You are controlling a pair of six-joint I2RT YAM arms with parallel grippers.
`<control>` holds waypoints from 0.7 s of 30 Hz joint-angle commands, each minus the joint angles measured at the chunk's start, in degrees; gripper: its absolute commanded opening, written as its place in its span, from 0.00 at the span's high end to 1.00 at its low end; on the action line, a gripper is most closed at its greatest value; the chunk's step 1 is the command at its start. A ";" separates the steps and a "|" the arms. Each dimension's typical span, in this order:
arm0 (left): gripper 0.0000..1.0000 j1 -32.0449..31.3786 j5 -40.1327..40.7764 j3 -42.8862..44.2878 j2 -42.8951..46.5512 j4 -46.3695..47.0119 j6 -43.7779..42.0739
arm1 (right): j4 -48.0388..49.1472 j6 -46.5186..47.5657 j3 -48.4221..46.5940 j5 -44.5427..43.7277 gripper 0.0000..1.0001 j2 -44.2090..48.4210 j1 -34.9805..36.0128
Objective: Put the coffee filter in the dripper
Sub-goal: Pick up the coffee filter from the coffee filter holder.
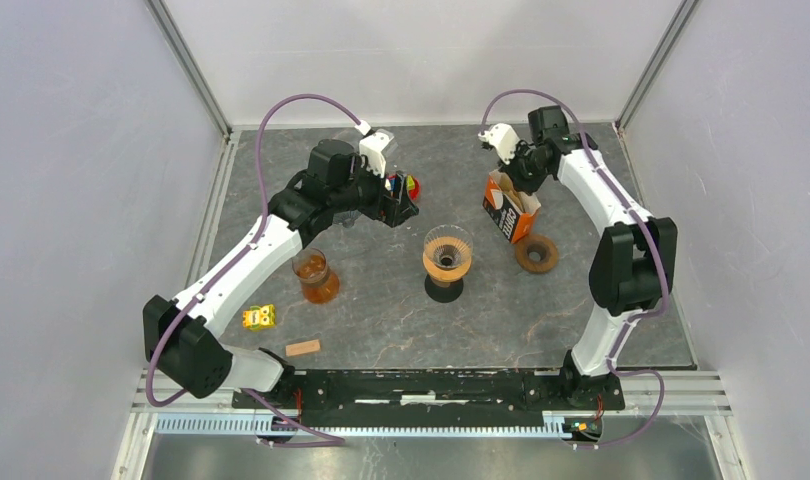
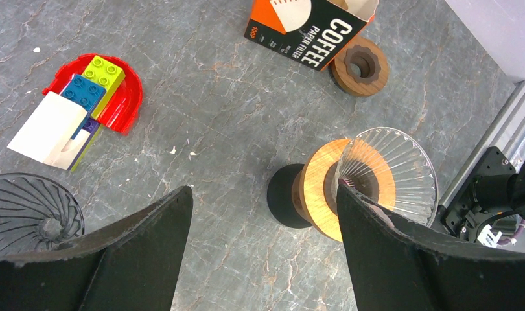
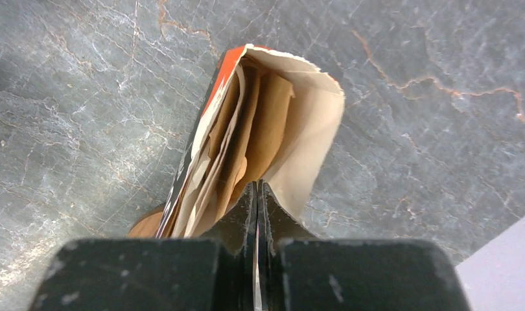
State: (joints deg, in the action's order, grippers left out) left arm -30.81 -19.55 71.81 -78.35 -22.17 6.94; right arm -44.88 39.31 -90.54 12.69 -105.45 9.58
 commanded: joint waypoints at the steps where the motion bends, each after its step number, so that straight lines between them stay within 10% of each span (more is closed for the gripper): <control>1: 0.12 0.40 -0.58 0.26 1.18 2.23 1.69 | -1.21 -0.20 -3.48 1.55 1.00 4.43 -0.22; 8: 0.12 0.40 -0.30 0.26 1.01 2.39 1.41 | -1.86 -0.20 -3.48 1.47 1.00 5.91 -0.25; 21: 0.12 0.40 -0.62 0.29 0.74 2.65 1.76 | 0.30 -0.88 -1.51 1.95 0.53 0.38 0.31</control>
State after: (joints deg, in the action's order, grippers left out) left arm -30.81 -19.55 71.81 -78.35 -22.15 6.94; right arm -46.37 39.03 -91.83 13.50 -103.18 9.58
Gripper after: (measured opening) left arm 0.875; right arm 0.440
